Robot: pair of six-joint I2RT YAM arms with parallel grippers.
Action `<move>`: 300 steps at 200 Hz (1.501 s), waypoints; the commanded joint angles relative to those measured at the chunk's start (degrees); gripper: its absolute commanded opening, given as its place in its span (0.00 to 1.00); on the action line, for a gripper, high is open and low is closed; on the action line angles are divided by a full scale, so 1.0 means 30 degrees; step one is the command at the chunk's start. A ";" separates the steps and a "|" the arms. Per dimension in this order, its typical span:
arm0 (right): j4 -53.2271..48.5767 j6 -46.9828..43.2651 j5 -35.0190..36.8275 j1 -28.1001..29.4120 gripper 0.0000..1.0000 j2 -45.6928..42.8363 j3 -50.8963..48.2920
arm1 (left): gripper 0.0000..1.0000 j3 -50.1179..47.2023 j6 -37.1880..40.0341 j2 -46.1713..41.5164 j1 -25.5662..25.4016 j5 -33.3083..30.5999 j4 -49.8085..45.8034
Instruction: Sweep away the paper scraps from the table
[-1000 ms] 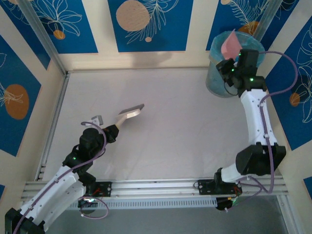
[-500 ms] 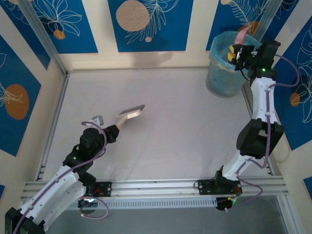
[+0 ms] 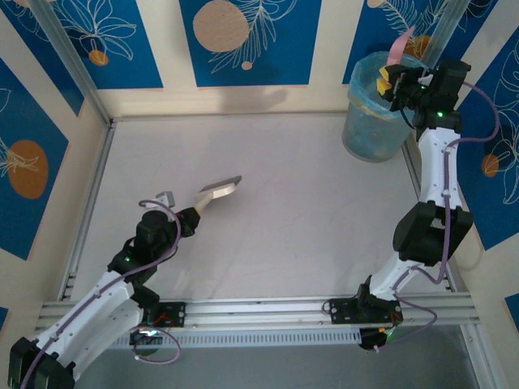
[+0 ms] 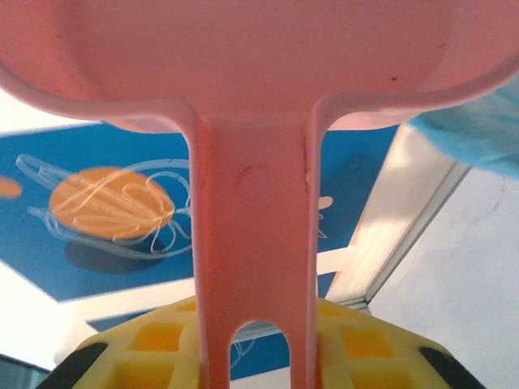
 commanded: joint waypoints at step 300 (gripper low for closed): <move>-0.2799 -1.4979 1.5090 1.6084 0.04 0.2332 -1.2838 | 0.00 -0.0469 0.2017 -0.0176 -0.0076 -0.1066 0.2279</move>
